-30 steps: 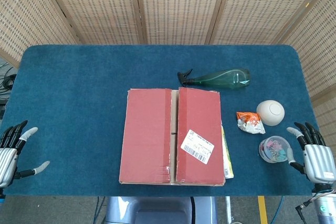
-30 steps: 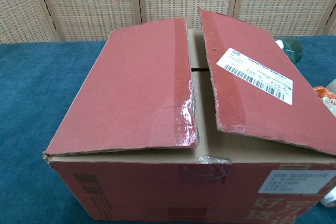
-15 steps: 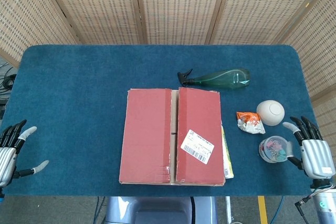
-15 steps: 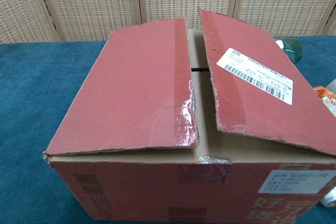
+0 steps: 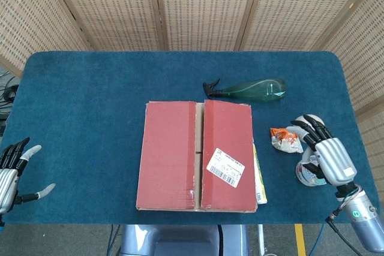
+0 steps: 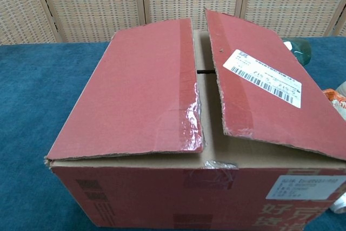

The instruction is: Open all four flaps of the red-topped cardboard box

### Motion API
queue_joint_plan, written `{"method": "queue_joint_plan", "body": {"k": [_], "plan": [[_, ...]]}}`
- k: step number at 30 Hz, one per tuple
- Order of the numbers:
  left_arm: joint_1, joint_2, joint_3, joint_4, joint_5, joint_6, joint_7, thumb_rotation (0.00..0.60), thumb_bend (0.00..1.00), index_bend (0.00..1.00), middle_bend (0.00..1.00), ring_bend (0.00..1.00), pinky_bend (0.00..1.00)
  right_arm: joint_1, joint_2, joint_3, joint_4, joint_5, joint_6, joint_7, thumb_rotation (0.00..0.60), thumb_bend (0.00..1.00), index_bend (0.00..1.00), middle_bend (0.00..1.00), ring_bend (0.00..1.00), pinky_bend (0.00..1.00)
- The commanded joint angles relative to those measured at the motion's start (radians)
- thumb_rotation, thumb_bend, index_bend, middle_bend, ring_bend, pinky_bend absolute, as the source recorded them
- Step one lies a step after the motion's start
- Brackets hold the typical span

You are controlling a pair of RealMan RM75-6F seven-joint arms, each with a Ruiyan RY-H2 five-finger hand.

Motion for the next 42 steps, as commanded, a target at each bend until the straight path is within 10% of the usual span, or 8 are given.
{"method": "queue_joint_plan", "body": {"k": [1, 42], "plan": [[0.001, 0.000, 0.000, 0.000, -0.003, -0.001, 0.001, 0.397, 0.17, 0.14, 0.00, 0.00, 0.00, 0.069, 0.018, 0.006, 0.001, -0.055, -0.043, 0.069, 0.600, 1.00, 0.21, 0.22, 0.00, 0.11], [-0.007, -0.010, -0.008, -0.001, -0.061, -0.049, 0.032, 0.399, 0.17, 0.15, 0.00, 0.00, 0.00, 0.512, -0.058, -0.003, -0.066, -0.166, -0.377, 0.081, 0.600, 1.00, 0.27, 0.28, 0.05, 0.11]]}}
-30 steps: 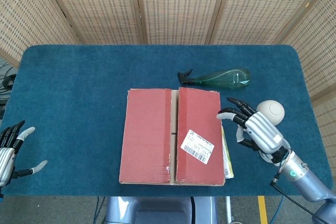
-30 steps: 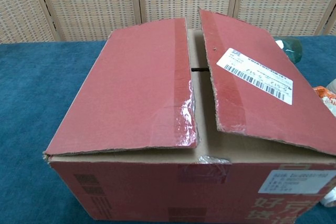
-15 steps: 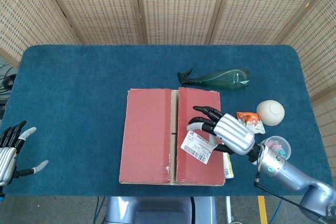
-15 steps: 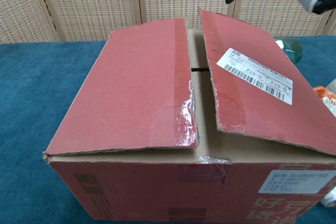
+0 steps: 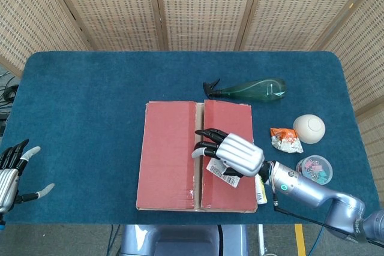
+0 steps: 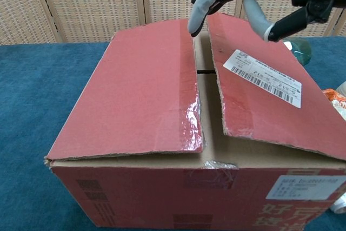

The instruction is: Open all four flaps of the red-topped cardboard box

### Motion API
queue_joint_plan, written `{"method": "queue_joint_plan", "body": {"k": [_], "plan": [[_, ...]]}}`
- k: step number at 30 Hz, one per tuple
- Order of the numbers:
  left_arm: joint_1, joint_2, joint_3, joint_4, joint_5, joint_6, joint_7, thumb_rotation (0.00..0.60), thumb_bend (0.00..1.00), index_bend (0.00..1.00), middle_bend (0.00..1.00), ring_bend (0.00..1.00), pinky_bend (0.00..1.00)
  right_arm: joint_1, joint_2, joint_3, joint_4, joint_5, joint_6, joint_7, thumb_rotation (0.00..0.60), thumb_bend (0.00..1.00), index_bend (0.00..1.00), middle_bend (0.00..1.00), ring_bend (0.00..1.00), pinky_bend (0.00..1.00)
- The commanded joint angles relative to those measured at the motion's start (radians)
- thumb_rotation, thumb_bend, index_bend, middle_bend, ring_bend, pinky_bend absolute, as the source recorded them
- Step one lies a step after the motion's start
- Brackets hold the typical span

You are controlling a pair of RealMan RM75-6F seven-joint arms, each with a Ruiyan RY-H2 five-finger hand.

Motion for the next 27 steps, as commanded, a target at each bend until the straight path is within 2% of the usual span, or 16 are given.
{"method": "queue_joint_plan", "body": {"k": [1, 16, 27], "plan": [[-0.002, -0.002, -0.002, 0.003, -0.002, -0.003, -0.002, 0.399, 0.17, 0.15, 0.00, 0.00, 0.00, 0.020, -0.006, 0.001, -0.002, 0.018, -0.019, -0.014, 0.600, 1.00, 0.27, 0.28, 0.05, 0.11], [-0.002, -0.009, -0.002, 0.017, -0.009, -0.009, -0.012, 0.396, 0.17, 0.15, 0.00, 0.00, 0.00, 0.075, -0.015, -0.022, -0.005, 0.062, -0.069, -0.070, 0.600, 1.00, 0.27, 0.29, 0.05, 0.11], [-0.003, -0.010, -0.003, 0.016, -0.003, -0.006, -0.011, 0.398, 0.17, 0.15, 0.00, 0.00, 0.00, 0.076, -0.007, -0.047, -0.002, 0.078, -0.053, -0.086, 0.600, 1.00, 0.30, 0.37, 0.05, 0.11]]}}
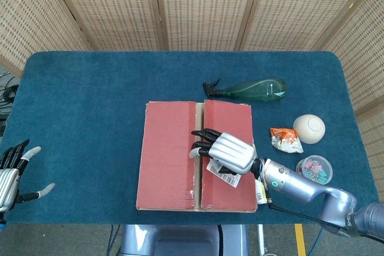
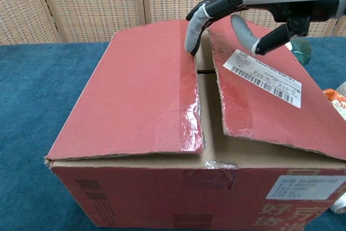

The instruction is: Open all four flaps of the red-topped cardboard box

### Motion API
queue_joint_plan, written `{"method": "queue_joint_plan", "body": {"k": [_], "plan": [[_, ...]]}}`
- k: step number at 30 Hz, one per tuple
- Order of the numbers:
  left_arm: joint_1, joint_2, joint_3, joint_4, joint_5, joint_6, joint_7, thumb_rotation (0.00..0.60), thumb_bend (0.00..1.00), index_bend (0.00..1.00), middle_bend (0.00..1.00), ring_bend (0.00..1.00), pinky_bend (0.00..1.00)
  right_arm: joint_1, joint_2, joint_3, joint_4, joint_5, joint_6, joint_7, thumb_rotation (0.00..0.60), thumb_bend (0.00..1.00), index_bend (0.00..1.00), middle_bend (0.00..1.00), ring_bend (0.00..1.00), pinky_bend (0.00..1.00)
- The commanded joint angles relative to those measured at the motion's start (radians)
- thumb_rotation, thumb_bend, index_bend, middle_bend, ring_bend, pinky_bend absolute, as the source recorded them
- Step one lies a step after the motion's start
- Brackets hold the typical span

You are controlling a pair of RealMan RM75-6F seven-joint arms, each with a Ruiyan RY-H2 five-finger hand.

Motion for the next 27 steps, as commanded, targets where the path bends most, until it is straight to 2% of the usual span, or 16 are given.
{"method": "queue_joint_plan", "body": {"k": [1, 17, 27], "plan": [[0.000, 0.000, -0.001, 0.000, 0.000, 0.001, 0.000, 0.398, 0.17, 0.15, 0.00, 0.00, 0.00, 0.001, 0.004, -0.004, -0.001, 0.002, 0.002, -0.003, 0.600, 1.00, 0.30, 0.37, 0.05, 0.11], [-0.001, 0.005, -0.003, -0.009, 0.010, 0.009, 0.006, 0.399, 0.17, 0.15, 0.00, 0.00, 0.00, 0.005, 0.032, -0.014, -0.009, 0.010, 0.028, -0.019, 0.600, 1.00, 0.32, 0.45, 0.09, 0.11], [-0.007, 0.008, -0.007, -0.015, 0.018, 0.012, 0.010, 0.398, 0.17, 0.15, 0.00, 0.00, 0.00, -0.009, 0.114, 0.004, -0.047, 0.025, 0.060, -0.057, 0.600, 1.00, 0.33, 0.45, 0.09, 0.11]]}}
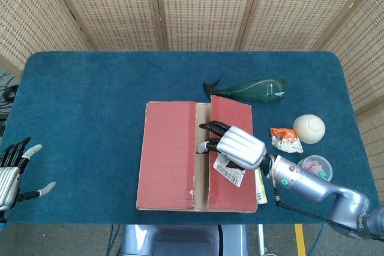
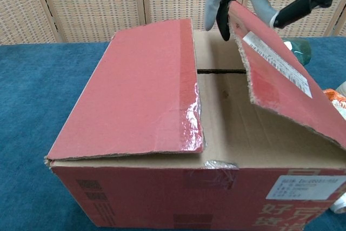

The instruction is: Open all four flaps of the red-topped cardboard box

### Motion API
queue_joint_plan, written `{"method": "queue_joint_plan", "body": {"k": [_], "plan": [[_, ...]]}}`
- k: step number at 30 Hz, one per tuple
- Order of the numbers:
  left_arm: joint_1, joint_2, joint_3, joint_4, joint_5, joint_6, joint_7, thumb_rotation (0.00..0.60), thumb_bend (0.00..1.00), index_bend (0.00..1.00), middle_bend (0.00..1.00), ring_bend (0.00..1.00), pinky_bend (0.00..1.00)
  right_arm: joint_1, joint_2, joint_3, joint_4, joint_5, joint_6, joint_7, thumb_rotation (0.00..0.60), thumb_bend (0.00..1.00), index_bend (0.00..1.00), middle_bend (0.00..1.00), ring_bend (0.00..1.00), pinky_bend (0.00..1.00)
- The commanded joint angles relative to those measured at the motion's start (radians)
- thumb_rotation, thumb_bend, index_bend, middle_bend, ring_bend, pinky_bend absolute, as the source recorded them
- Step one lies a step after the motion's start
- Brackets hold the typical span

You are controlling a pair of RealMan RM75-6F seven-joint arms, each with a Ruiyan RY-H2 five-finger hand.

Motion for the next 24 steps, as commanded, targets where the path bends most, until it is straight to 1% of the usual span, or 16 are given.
{"method": "queue_joint_plan", "body": {"k": [1, 12, 24], "plan": [[-0.002, 0.000, -0.001, -0.001, 0.003, 0.001, 0.002, 0.398, 0.17, 0.15, 0.00, 0.00, 0.00, -0.007, 0.031, 0.009, -0.018, 0.008, 0.013, -0.016, 0.600, 1.00, 0.33, 0.45, 0.09, 0.11], [-0.013, 0.001, -0.005, -0.012, 0.011, -0.004, 0.016, 0.398, 0.17, 0.15, 0.00, 0.00, 0.00, -0.040, 0.137, 0.021, -0.057, 0.036, 0.032, -0.047, 0.600, 1.00, 0.33, 0.45, 0.10, 0.13], [-0.019, 0.003, -0.008, -0.024, 0.012, -0.006, 0.034, 0.398, 0.17, 0.15, 0.00, 0.00, 0.00, -0.084, 0.227, 0.023, -0.057, 0.065, 0.041, -0.067, 0.600, 1.00, 0.33, 0.45, 0.10, 0.13]]}}
